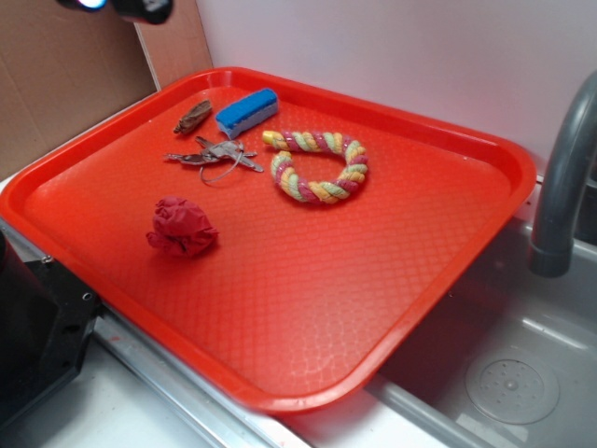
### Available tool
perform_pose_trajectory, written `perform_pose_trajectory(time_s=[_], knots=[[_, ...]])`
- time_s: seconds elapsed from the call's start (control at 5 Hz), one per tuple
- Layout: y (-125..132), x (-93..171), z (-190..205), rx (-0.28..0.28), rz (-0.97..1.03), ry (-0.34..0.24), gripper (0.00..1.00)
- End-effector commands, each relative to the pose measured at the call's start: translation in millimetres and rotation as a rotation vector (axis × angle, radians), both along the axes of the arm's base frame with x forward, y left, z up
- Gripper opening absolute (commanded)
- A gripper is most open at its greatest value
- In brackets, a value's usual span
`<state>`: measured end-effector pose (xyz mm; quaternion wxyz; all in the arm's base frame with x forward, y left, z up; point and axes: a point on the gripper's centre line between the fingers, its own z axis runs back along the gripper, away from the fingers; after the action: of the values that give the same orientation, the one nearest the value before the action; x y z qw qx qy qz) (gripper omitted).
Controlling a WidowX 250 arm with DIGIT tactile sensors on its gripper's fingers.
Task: Grab the blue sponge.
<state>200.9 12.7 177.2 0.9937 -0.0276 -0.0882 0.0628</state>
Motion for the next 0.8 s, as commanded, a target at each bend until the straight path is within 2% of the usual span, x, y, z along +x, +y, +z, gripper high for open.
perform_pose_trajectory(time_s=[0.0, 0.2, 0.4, 0.6], knots=[[11.6, 55.9, -25.0, 0.083, 0.039, -0.129, 1.00], [25.7, 81.5, -44.8, 0.121, 0.066, -0.151, 1.00], [36.3, 90.8, -57.3, 0.138, 0.101, -0.151, 1.00], [51.1, 104.9, -81.0, 0.182, 0.148, -0.127, 1.00]])
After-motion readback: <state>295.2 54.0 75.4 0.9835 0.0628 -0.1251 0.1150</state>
